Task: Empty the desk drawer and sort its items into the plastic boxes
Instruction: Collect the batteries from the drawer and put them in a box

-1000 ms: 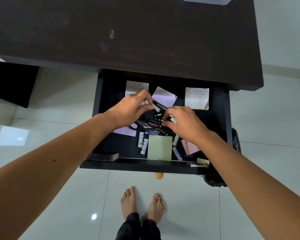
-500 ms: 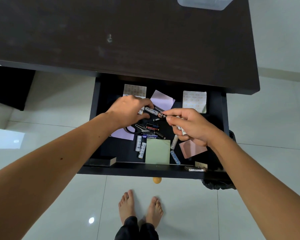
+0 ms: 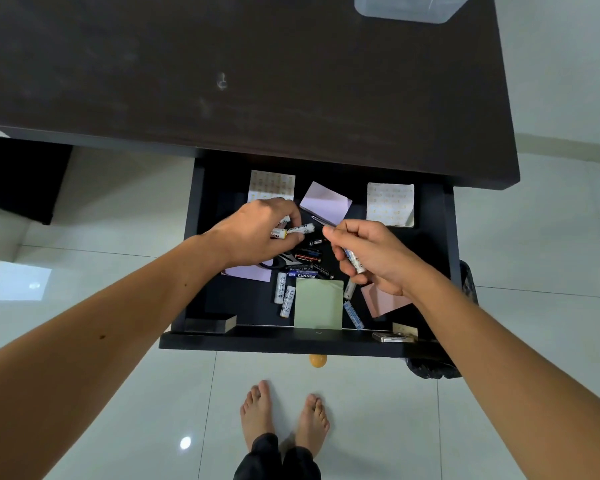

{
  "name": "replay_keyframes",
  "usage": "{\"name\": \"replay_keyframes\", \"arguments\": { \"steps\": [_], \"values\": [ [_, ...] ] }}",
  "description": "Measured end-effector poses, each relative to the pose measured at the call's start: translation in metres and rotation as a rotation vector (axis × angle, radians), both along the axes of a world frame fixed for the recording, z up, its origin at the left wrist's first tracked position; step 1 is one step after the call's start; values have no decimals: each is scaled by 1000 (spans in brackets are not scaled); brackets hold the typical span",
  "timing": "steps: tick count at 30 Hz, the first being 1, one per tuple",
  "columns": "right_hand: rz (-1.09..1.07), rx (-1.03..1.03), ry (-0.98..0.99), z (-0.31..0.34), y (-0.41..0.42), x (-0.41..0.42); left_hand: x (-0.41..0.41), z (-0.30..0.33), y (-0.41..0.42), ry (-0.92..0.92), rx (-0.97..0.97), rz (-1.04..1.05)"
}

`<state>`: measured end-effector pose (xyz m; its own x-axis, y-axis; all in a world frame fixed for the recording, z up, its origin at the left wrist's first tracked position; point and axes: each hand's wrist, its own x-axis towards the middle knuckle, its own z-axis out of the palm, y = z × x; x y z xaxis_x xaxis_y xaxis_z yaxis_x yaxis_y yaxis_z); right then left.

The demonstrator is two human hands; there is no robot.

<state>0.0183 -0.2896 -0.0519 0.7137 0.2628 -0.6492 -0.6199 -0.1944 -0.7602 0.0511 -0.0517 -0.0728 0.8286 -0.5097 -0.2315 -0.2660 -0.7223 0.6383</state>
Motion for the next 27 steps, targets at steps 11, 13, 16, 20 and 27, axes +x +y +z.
{"name": "replay_keyframes", "arguments": {
  "steps": [11, 13, 16, 20, 27],
  "values": [
    [-65, -53, -165, -5, 1, 10, -11, 10, 0, 141, -160, 159],
    [-63, -73, -160, -6, 2, 10, -12, 11, 1, 167, -171, 197],
    [41, -211, -264, -7, 4, 9, -16, 14, 2, 200, -216, 243],
    [255, -530, -553, -12, 6, 13, -18, 18, 3, 194, -205, 273],
    [498, -752, -701, -23, 5, 12, -21, 15, 4, 276, -166, 269]
  ]
}}
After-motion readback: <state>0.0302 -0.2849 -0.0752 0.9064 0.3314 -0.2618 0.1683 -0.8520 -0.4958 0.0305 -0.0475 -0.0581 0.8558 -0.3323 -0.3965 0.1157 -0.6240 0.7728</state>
